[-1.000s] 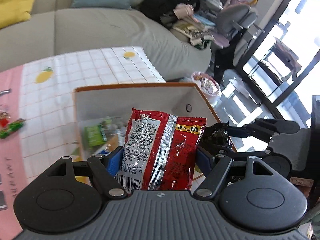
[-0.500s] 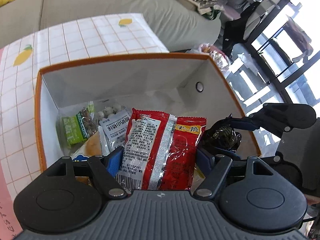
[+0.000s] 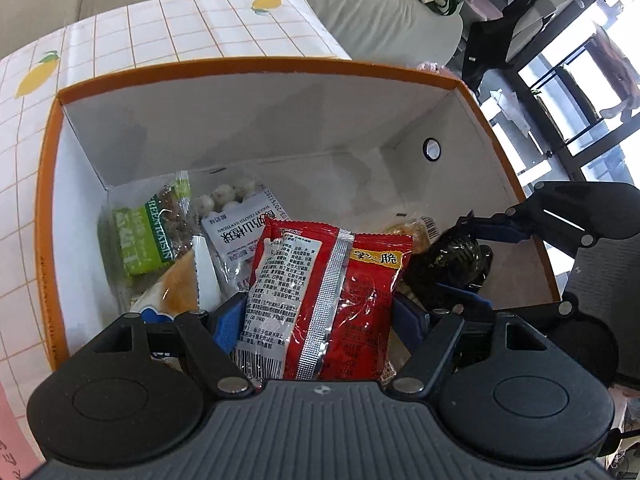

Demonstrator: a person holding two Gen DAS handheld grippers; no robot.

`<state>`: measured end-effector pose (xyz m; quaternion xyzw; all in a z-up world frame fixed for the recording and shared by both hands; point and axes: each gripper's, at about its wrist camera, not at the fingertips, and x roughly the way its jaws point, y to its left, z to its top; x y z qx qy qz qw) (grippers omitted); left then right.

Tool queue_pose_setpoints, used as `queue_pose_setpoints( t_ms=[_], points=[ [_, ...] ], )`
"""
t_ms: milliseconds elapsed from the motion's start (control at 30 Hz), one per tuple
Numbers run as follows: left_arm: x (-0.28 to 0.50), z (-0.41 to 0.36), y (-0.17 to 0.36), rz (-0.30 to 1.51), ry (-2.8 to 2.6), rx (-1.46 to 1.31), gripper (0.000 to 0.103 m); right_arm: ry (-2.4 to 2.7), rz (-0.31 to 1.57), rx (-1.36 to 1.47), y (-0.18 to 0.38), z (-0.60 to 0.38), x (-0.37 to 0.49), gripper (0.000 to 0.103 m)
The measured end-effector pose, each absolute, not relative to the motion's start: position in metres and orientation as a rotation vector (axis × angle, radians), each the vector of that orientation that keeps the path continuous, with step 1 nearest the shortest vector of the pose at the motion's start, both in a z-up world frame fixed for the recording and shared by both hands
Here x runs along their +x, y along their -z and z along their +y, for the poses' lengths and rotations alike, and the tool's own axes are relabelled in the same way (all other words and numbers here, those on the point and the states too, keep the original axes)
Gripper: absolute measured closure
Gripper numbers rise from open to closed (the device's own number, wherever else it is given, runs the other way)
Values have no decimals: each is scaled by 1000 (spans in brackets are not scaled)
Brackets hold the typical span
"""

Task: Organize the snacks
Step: 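Carry both bags over the orange box and lower them inside, then open the left tool on the red chip bag while the right tool releases the black bag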

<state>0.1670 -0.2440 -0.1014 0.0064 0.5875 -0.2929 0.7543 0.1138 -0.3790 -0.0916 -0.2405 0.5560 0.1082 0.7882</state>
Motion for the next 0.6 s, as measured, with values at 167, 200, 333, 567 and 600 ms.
queue_pose_setpoints(
  t_ms=[167,200,333,567,600],
  points=[
    [168,-252,104,1307,627,50,16,-238,1221,-520,97,-381,120,55],
    [168,-253,104,1310,625,57,16,-241,1228,-516,98,-381,122,55],
    [168,-257,104,1326,616,76,15,-246,1243,-524,100,-381,125,55],
    [162,-259,98,1297,600,109,13,-242,1247,-539,103,-378,126,53],
    [161,-259,96,1291,600,114,13,-242,1248,-541,103,-378,126,53]
  ],
)
